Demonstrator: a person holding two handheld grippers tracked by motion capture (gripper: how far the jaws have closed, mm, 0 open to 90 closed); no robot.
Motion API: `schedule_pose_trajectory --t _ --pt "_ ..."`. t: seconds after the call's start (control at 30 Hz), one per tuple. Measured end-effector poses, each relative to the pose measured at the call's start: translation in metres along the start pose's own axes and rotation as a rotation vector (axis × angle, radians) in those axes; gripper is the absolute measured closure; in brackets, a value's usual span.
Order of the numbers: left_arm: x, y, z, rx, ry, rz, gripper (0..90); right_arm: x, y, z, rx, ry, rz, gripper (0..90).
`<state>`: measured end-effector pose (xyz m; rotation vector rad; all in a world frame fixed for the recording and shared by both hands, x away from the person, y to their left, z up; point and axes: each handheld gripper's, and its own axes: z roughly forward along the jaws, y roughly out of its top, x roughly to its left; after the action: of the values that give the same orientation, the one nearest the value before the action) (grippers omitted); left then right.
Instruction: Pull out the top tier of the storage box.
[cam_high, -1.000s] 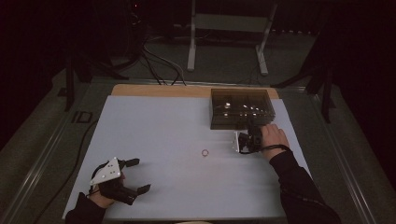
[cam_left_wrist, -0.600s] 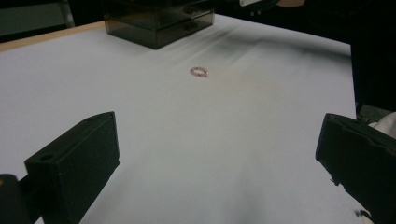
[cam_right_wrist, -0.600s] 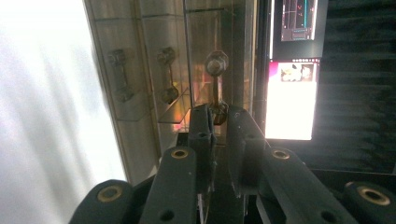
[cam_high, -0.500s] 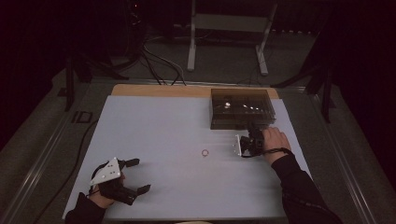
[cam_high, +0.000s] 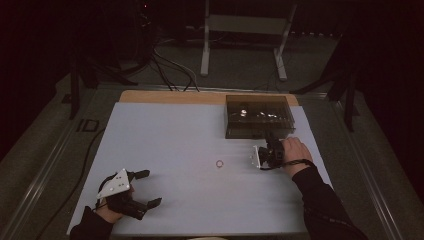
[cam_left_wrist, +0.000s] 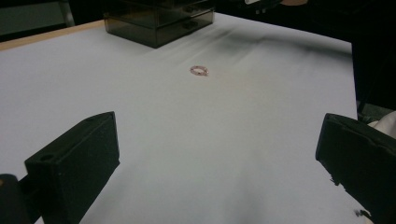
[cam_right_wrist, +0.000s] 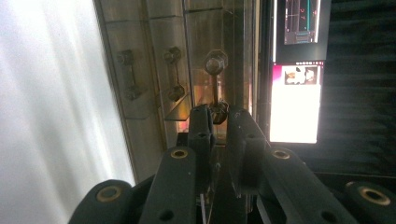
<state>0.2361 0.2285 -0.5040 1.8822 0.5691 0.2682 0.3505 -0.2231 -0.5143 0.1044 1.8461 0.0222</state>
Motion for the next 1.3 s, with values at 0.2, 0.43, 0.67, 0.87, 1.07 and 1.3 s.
schedule_pose_trajectory --t 0.2,0.43,0.67,0.87,1.07,1.3 --pt "0.0 0.0 0.0 0.003 0.002 -0.002 1.1 -0.002 -0.001 0.0 -0.008 0.013 0.015 80.1" --pt "0.0 0.0 0.0 0.006 0.004 -0.003 1.1 -0.004 -0.002 0.0 -0.012 0.029 0.006 79.9" --pt "0.0 0.0 0.0 0.004 0.006 -0.003 1.1 -0.007 -0.003 0.0 -0.018 0.054 0.029 79.7" --pt "0.0 0.0 0.0 0.007 0.006 -0.002 1.1 -0.012 -0.004 0.0 -0.024 0.087 0.035 79.0" --pt "0.0 0.0 0.0 0.004 0.007 -0.003 1.1 -0.02 -0.007 0.0 -0.043 0.164 0.071 74.3" --pt "0.0 0.0 0.0 -0.002 0.006 -0.003 1.1 -0.03 -0.015 -0.003 -0.078 0.302 0.11 59.4"
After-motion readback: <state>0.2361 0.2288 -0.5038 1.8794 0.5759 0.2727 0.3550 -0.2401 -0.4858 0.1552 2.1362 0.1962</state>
